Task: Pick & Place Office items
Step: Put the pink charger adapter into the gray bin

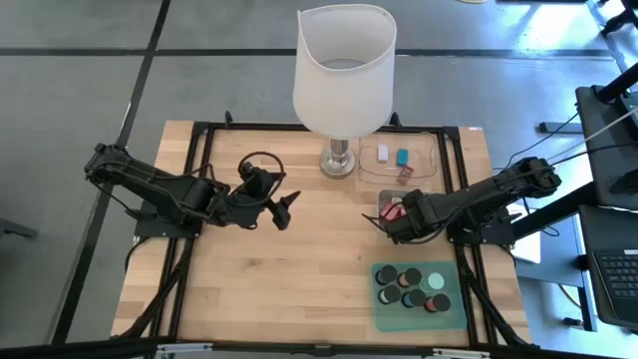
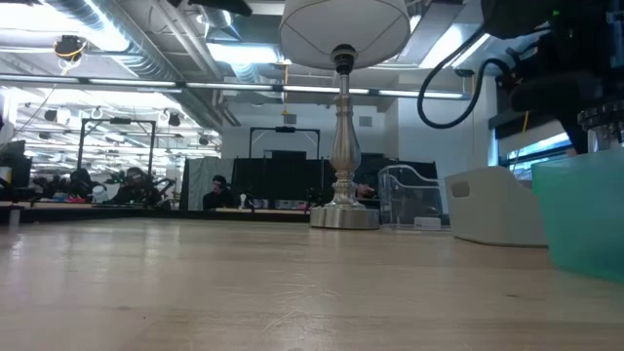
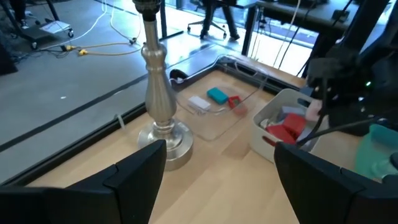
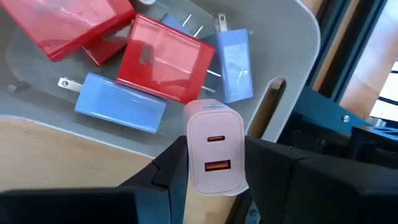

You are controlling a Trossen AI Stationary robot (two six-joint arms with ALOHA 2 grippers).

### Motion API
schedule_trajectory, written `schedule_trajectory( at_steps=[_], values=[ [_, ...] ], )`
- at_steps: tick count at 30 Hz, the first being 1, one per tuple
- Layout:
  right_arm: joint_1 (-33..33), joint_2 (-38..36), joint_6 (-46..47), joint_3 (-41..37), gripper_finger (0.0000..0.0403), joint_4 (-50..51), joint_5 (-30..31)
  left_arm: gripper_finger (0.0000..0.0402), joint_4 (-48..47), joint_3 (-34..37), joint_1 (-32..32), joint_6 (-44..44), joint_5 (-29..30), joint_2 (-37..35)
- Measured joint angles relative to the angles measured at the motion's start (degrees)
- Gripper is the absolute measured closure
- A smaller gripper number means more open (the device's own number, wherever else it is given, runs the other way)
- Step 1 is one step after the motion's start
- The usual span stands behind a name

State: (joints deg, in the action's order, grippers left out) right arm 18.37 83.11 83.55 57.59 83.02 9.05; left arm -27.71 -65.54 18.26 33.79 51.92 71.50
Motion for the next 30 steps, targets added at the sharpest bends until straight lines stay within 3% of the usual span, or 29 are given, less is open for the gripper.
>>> schedule_trajectory(
  at_steps=[8, 26, 30],
  values=[
    [-0.02, 0.00, -0.88, -0.77, 0.0267, -1.05, 2.12, 0.0105, 1.17, 0.00, 0.02, 0.09, -2.33, 0.00],
    [0.47, 0.02, -8.09, -0.04, 0.0155, 0.30, 1.27, 0.0105, 7.65, 0.00, 0.02, -0.05, -0.59, -1.67],
    [2.29, 0.02, -11.06, 4.42, 0.0156, 4.37, 6.56, 0.0105, 11.24, 0.00, 0.58, -1.81, -1.98, -6.21]
  ],
)
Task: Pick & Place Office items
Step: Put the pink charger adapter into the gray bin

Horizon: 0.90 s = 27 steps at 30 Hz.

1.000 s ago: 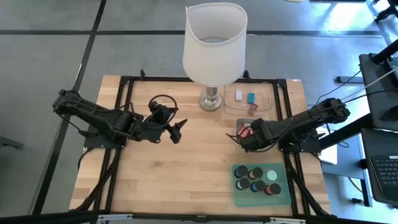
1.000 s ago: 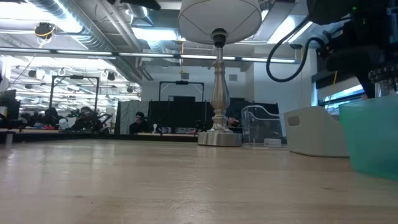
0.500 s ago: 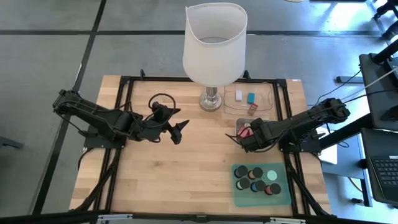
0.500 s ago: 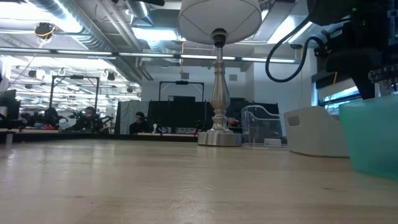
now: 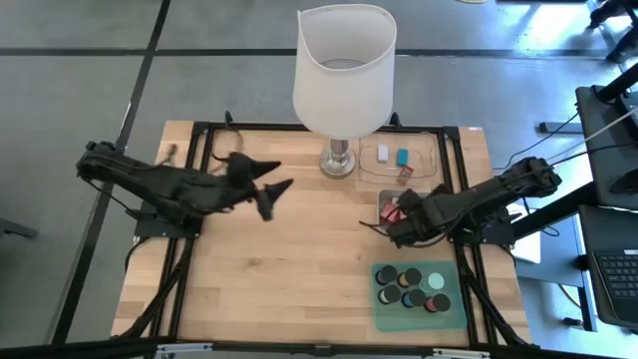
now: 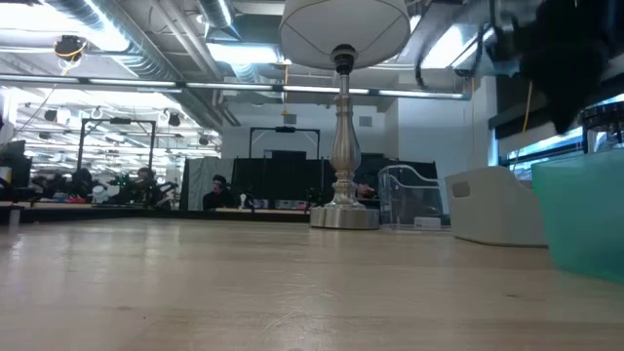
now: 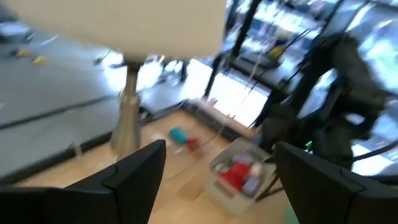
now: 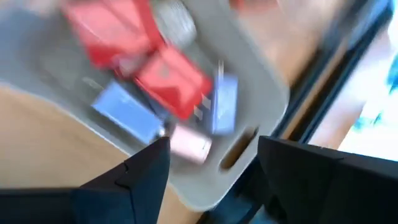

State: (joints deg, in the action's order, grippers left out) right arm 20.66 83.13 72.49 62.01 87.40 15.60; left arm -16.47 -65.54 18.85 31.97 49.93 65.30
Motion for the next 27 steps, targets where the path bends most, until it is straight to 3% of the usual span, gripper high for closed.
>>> schedule_trajectory(
  at_steps=[9, 16, 19, 27],
  values=[
    [7.92, -0.09, -25.77, 17.51, 0.0173, 0.82, 19.12, 0.0105, 5.91, 0.00, 2.94, -13.37, -1.97, -11.66],
    [10.77, -0.42, -30.35, 27.39, 0.0180, 2.11, 29.79, 0.0105, 5.99, 0.00, 3.28, -8.90, -2.06, -15.34],
    [10.84, -0.41, -35.63, 30.22, 0.0181, 1.75, 28.24, 0.0105, 5.97, 0.00, 3.28, -8.06, -1.85, -15.50],
    [10.84, -0.49, -35.48, 30.92, 0.0181, 0.54, 22.50, 0.0105, 5.06, 0.00, 2.65, -17.01, -0.79, -15.39]
  ],
)
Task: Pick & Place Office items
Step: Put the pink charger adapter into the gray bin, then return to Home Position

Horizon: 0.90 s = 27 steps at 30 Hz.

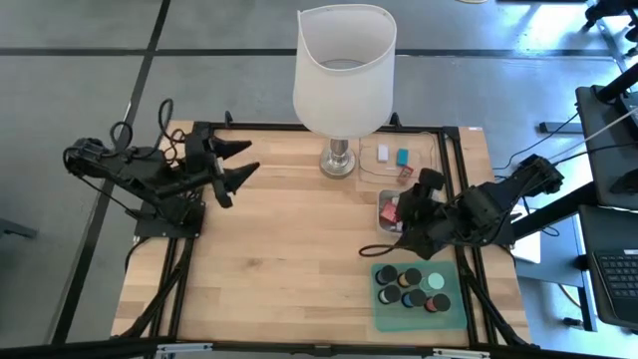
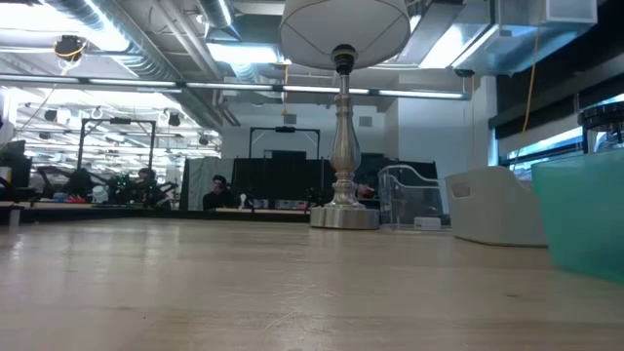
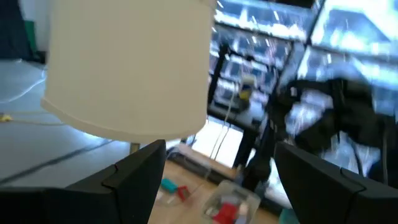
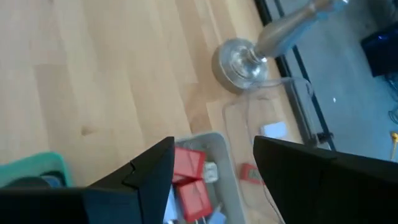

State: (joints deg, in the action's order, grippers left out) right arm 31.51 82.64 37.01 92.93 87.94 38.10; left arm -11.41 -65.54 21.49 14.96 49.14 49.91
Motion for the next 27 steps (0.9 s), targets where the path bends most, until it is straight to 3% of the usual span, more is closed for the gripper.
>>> schedule_trajectory(
  at_steps=[5, 10, 13, 20, 27],
  values=[
    [0.10, -4.85, 2.98, -3.20, 0.0181, 0.88, 3.07, 0.0105, -5.69, 0.02, -1.13, 1.65, -3.57, -0.58],
    [1.48, -15.75, 7.85, -13.40, 0.0181, -4.14, 5.06, 0.0105, -10.83, 0.02, -2.25, 5.01, -3.67, -1.93],
    [1.98, -23.42, 5.88, -20.91, 0.0181, -14.66, 5.44, 0.0105, -11.86, 0.02, -2.87, 5.33, -3.65, -2.25],
    [1.00, -38.55, -12.43, -37.60, 0.0181, -43.99, 1.08, 0.0105, -12.63, 0.02, -4.71, 5.73, -2.84, -2.19],
    [-3.29, -51.13, -14.81, -49.70, 0.0181, -53.45, -2.66, 0.0105, -17.05, 0.02, -5.70, 7.38, -2.75, -2.19]
  ],
)
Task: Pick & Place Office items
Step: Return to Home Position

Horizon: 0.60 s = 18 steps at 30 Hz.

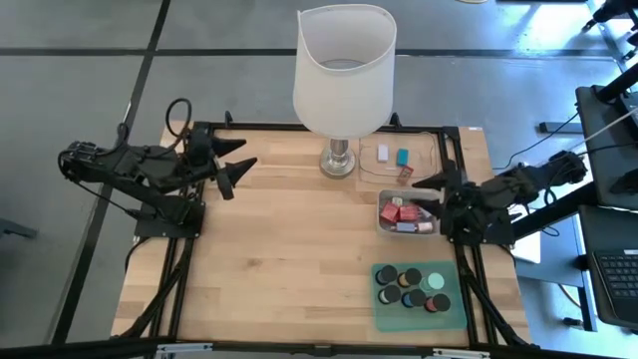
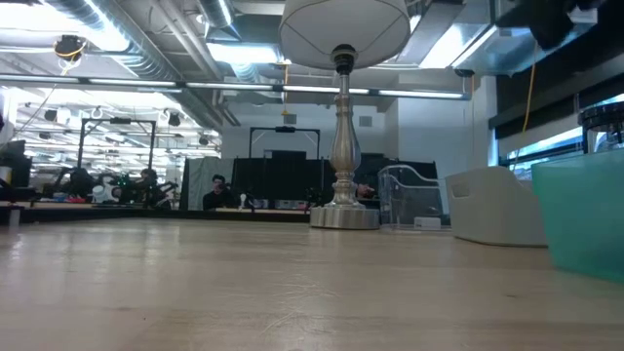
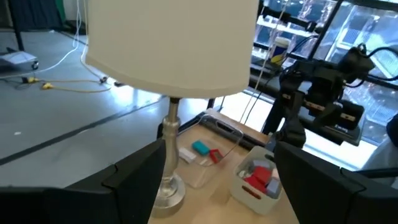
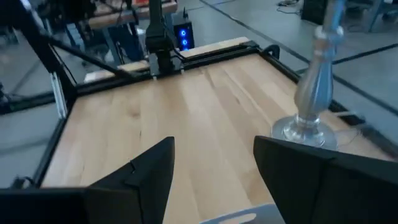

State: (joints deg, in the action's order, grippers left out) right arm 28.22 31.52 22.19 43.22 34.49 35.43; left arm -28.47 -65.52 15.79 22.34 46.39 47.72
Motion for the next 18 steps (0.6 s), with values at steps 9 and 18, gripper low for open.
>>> schedule_trajectory(
  at_steps=[9, 18],
  values=[
    [-4.93, -14.57, 4.24, -13.25, 0.0181, -7.46, 2.69, 0.0105, -6.04, 0.02, -0.22, 2.55, 2.22, -2.19],
    [-9.08, -21.38, 5.30, -23.81, 0.0181, -15.41, 5.49, 0.0105, -9.76, 0.02, -2.19, -0.47, 2.94, -7.57]
  ],
)
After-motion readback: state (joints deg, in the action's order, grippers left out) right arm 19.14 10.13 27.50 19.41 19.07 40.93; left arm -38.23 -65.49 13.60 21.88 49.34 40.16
